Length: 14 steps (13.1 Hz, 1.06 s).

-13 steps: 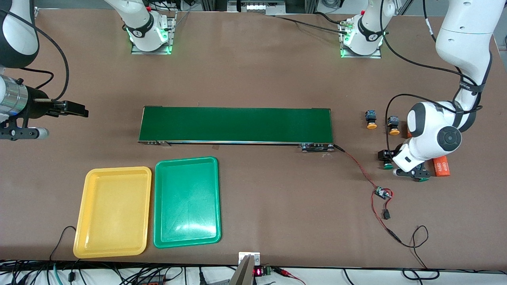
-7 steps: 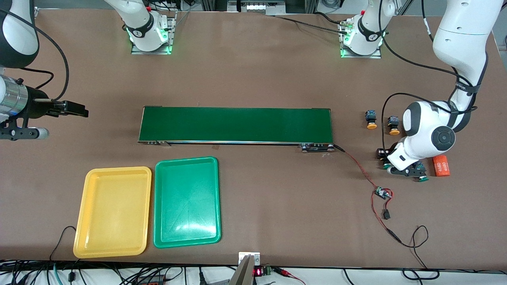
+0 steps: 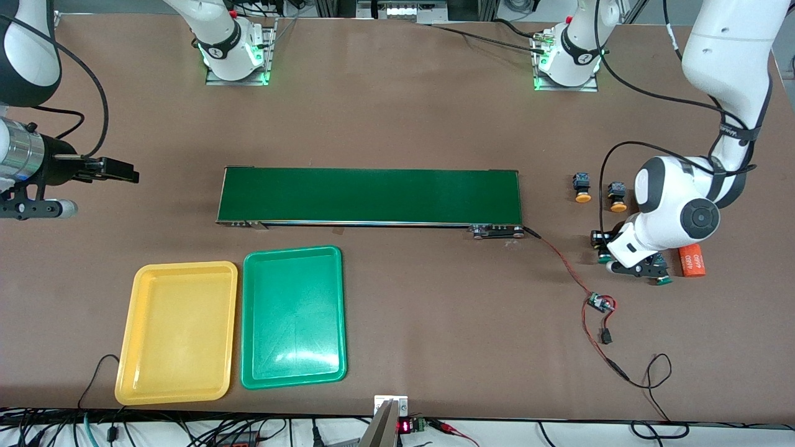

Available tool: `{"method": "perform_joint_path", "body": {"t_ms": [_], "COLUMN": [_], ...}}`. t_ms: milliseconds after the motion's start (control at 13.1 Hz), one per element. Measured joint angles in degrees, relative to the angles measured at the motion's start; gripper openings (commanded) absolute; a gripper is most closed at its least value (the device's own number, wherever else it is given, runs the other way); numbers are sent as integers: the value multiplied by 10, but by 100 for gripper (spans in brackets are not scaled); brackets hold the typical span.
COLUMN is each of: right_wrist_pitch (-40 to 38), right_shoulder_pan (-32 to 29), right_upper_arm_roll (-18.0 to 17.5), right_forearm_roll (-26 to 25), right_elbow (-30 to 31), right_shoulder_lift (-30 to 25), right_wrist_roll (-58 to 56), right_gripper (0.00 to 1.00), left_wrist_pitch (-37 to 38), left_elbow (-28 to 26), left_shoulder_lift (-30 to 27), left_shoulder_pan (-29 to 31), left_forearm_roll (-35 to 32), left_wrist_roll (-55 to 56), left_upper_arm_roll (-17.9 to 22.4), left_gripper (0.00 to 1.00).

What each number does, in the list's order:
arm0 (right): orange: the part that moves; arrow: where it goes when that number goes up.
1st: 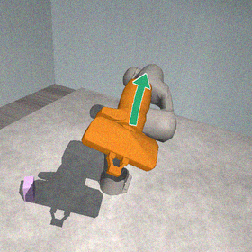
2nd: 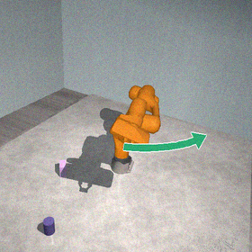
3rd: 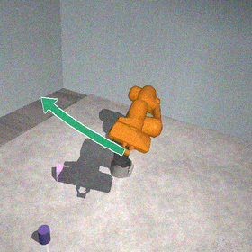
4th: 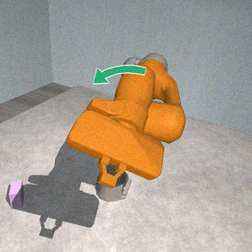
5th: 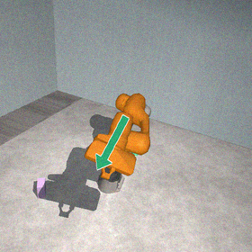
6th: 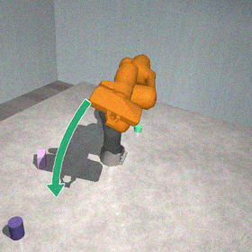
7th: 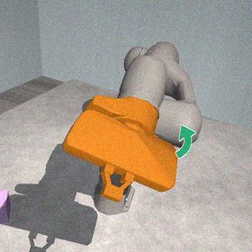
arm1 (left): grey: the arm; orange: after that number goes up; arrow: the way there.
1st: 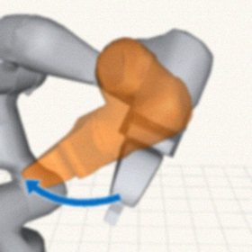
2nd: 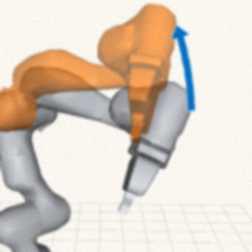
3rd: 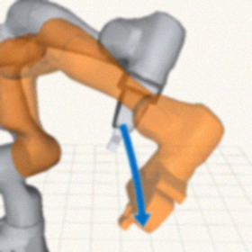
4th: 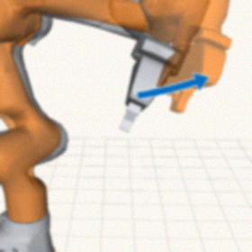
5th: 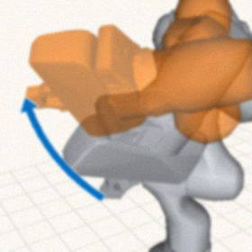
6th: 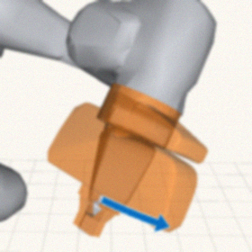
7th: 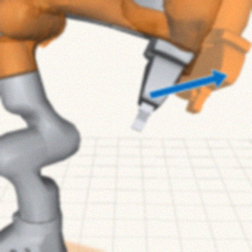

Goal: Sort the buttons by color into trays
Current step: 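Carry the green button to the conveyor belt end and release it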

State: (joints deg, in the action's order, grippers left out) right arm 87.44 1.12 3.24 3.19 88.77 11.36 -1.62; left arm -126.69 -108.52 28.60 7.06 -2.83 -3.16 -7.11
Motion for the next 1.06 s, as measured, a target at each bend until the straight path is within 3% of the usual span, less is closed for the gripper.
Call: {"method": "perform_joint_path", "body": {"t_ms": [304,837,1065], "right_wrist_pitch": [-1,-1,0], "right_shoulder_pan": [0,0,-1], "right_upper_arm_roll": [0,0,0], "right_forearm_roll": [0,0,0], "right_elbow": [0,0,0], "right_shoulder_lift": [0,0,0], "right_wrist_roll": [0,0,0], "right_gripper": [100,100,100], "left_wrist_pitch": [166,205,167], "left_elbow": [72,59,23], "left_shoulder_lift": [-43,-54,-52], "left_shoulder_pan": [-1,-4,-9], "left_forearm_roll": [5,6,6], "left_wrist_roll": [61,246,280], "left_upper_arm_roll": [-69,-218,-245], "left_gripper": [23,21,20]}}
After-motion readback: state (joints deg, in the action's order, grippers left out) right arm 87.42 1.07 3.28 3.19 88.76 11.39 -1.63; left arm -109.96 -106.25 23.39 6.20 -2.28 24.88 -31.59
